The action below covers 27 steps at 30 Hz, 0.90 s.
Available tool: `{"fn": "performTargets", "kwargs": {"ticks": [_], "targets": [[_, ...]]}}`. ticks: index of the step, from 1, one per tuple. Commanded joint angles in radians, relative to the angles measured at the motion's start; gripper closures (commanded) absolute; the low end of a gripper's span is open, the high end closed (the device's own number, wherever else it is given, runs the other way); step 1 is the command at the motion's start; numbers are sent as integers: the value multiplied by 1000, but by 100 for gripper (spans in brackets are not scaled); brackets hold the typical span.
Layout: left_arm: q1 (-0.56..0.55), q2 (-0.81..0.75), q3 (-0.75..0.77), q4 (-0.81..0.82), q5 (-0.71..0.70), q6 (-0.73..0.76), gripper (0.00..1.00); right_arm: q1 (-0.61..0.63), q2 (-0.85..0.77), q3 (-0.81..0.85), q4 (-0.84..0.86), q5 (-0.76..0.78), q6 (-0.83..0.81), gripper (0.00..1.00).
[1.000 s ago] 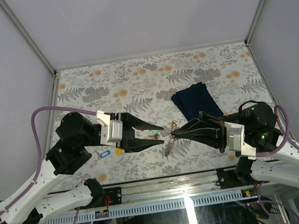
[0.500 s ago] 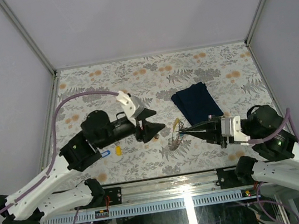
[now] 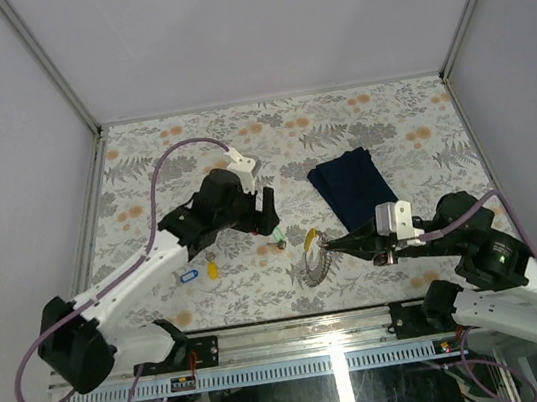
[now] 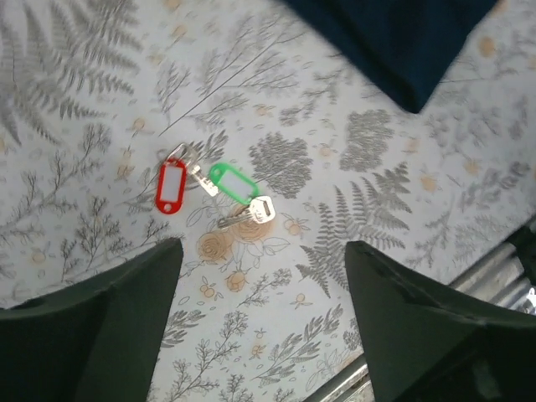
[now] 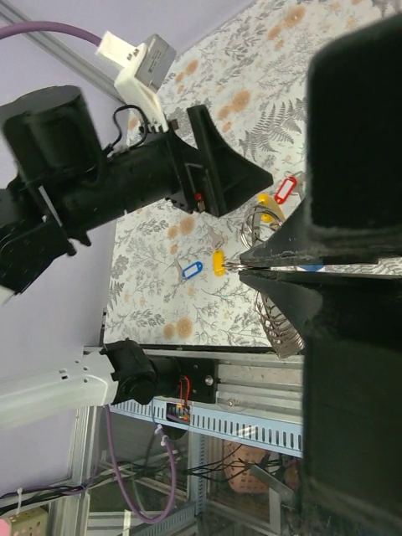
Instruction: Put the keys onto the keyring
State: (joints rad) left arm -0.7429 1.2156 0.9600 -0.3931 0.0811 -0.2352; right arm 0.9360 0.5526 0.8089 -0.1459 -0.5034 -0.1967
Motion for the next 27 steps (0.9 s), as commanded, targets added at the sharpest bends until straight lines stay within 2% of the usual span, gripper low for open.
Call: {"fn": "performTargets", "kwargs": {"ticks": [1,9,17,20,27], "targets": [[64,131,18,-39,6,-97,16,6,-17,-4,22,30,51,100],[71,322,110,-81,-236,-263,13,4,-23,-21,12,47,62,100],[73,379,18,219,-264,-447,29,5,-30,-48,46,45,89,100],[80,414,19,240,-309,-511,36,5,-30,-54,53,42,97,100],[88,517,52,209,-349,-573,44,4,-36,-68,71,32,110,100]]}}
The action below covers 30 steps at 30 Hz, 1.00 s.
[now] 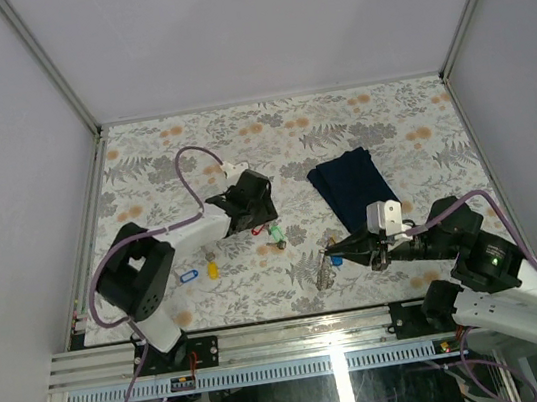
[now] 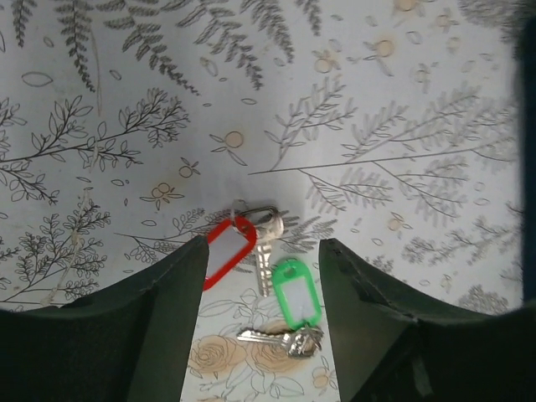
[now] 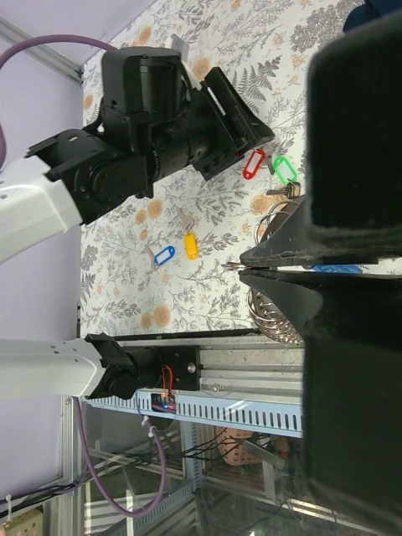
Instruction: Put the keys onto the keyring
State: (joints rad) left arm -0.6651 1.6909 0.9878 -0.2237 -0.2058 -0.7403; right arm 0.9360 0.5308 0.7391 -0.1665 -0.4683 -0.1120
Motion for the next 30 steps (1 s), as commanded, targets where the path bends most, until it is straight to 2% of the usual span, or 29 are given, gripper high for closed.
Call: {"fn": "performTargets", "kwargs": {"ticks": [1,9,18,30], "targets": [[11,50,24,37,-66,-75,44,4,-14,1,93,-5,26,100],[31,59,4,85,-56,-92,50,4,-2,-3,103,-25,33,100],[36,69,16,67,-63,-85,58,4,5,-6,110,-35,43,100],[37,80,10,75,-41,-87,72,4,12,-6,113,-47,52,100]]}}
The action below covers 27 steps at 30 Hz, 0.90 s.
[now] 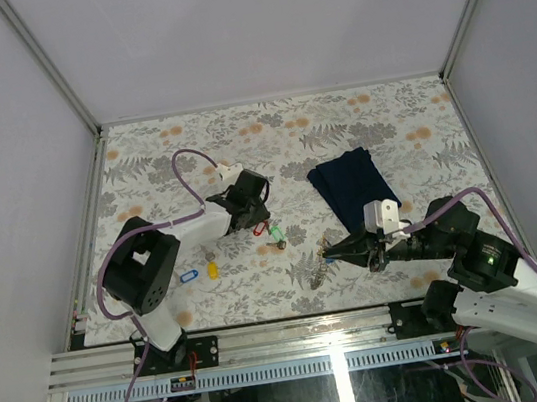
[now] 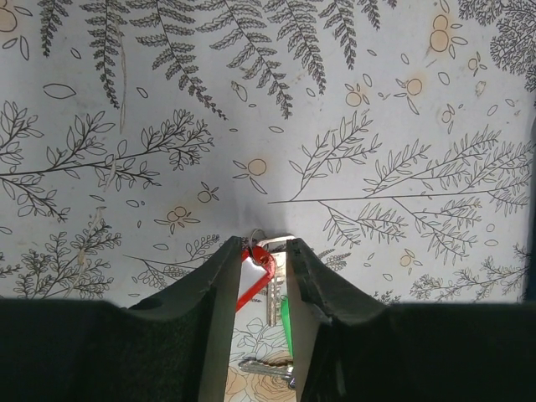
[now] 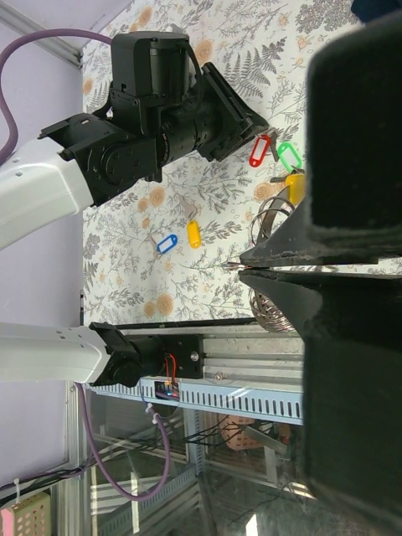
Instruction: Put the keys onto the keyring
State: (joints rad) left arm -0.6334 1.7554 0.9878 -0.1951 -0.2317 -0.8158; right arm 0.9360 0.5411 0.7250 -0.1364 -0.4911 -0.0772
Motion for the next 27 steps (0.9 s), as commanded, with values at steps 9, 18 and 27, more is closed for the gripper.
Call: {"fn": "performTargets", "kwargs": {"ticks": [9,18,27], "targets": [[5,26,12,47,-5,-7,76,5,4,8,82,-29,20,100],[5,22,14,49,-3,2,93,5,4,7,80,-33,23,100],[4,-45,1,75,9,68,100,5,3,8,80,-10,26,100]]}}
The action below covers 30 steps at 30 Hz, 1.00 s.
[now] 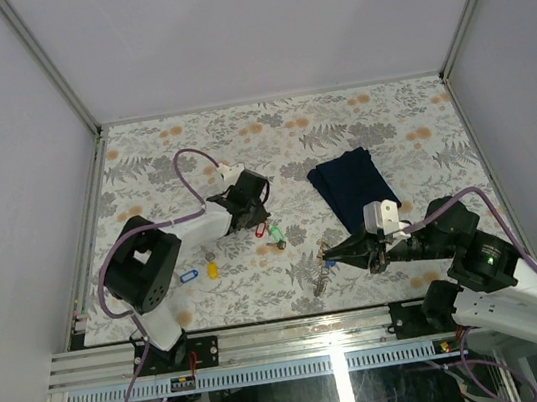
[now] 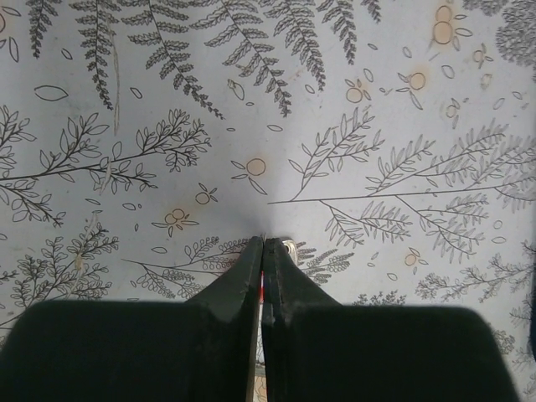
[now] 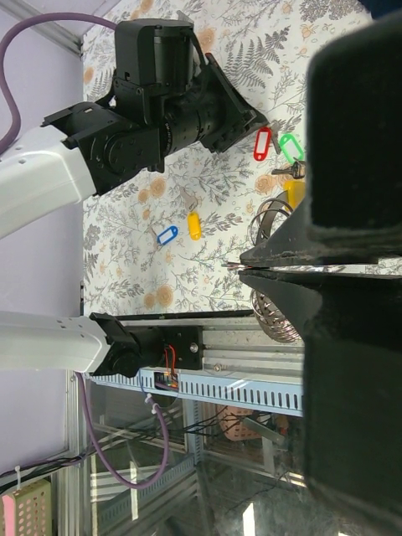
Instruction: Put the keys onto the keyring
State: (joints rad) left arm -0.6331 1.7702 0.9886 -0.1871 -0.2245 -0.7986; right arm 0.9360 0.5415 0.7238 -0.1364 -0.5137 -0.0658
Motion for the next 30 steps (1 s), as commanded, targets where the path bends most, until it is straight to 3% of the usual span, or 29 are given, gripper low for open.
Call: {"fn": "performTargets", "kwargs": {"ticks": [1,9,13,18,23,30], "targets": [[4,-80,-11,87,20,74,100,4,5,11,79,18,15,100],[2,-418,-156,280,185,265,100,4,24,18,87,42,20,100],[1,-578,-195,342,340,363,100,4,49,30,108,65,33,100],[0,-669,-136,244,433,453,100,5,92,42,137,106,52,100],[-1,-668,-43,79,614,523,99,5,158,62,140,162,84,100],[-2,-774,-10,-13,655,600,100,4,246,131,76,133,112,100]]}}
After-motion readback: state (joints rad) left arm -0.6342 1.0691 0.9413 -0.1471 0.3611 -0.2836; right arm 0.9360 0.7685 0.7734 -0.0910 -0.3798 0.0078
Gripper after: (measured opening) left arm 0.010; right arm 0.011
